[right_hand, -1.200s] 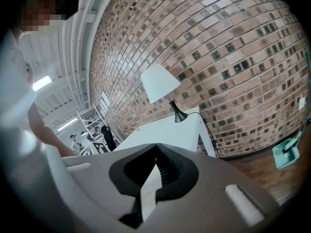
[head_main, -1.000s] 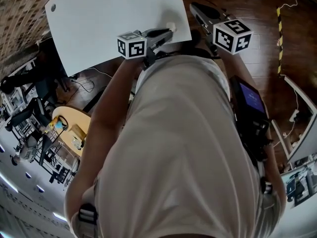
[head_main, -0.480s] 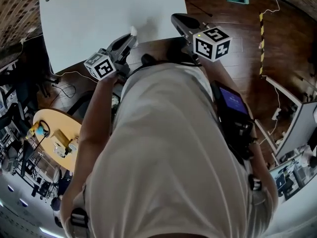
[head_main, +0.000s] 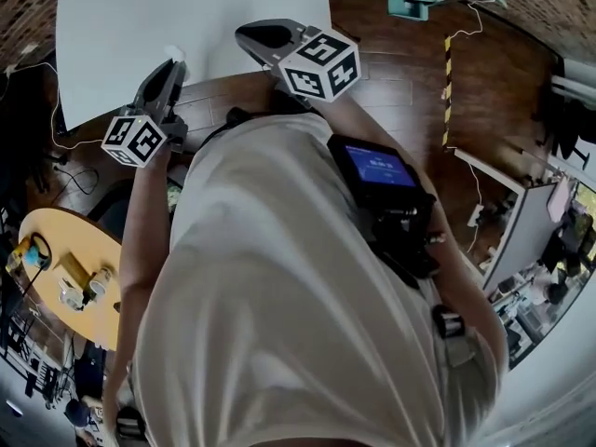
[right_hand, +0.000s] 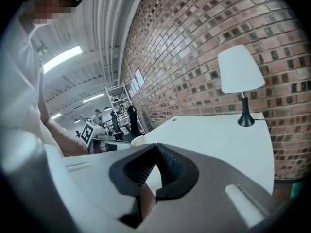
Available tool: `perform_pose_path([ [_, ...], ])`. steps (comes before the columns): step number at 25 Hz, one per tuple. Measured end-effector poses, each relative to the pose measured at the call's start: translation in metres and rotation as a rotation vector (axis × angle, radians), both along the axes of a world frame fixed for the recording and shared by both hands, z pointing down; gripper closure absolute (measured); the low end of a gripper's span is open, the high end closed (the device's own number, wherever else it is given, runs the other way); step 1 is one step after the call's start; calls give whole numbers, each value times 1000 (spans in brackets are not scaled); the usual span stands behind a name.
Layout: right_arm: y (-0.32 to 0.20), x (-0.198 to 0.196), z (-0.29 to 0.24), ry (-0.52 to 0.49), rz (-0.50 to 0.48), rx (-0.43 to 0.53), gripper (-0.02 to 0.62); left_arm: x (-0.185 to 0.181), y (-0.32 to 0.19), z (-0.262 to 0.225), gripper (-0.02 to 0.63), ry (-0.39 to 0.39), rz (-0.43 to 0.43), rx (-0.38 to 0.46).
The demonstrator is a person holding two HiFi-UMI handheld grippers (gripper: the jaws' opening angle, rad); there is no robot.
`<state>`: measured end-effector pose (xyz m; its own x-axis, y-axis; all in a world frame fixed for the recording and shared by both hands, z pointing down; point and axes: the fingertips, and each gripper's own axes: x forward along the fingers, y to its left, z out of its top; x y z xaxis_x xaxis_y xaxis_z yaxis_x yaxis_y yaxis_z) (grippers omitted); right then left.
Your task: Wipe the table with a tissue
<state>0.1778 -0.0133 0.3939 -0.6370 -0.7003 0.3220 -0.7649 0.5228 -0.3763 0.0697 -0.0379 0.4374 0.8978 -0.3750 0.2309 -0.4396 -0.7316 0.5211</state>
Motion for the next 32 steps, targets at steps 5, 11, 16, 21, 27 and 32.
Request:
perform_pose_path([
  [5,-8,-35,-23,-17,-74,34,588,-16,2,-19,571,-32,-51,60],
  [11,-5,-77,-34,-21,-144,69,588,-53,5,-33,571,-22,-124,106],
  [16,-1,-76,-41,-35,-154,90,588,-53,9,-41,571,-39,-151,131],
  [21,1,-107,-39,-22,-167,97,588,-82,9,-39,571,-41,-155,144],
  [27,12,-120,-35,3,-195,103,588,-88,18,-34,571,-48,-152,146],
  [32,29,-141,-28,45,-220,110,588,-107,35,-29,571,-37,-162,149],
])
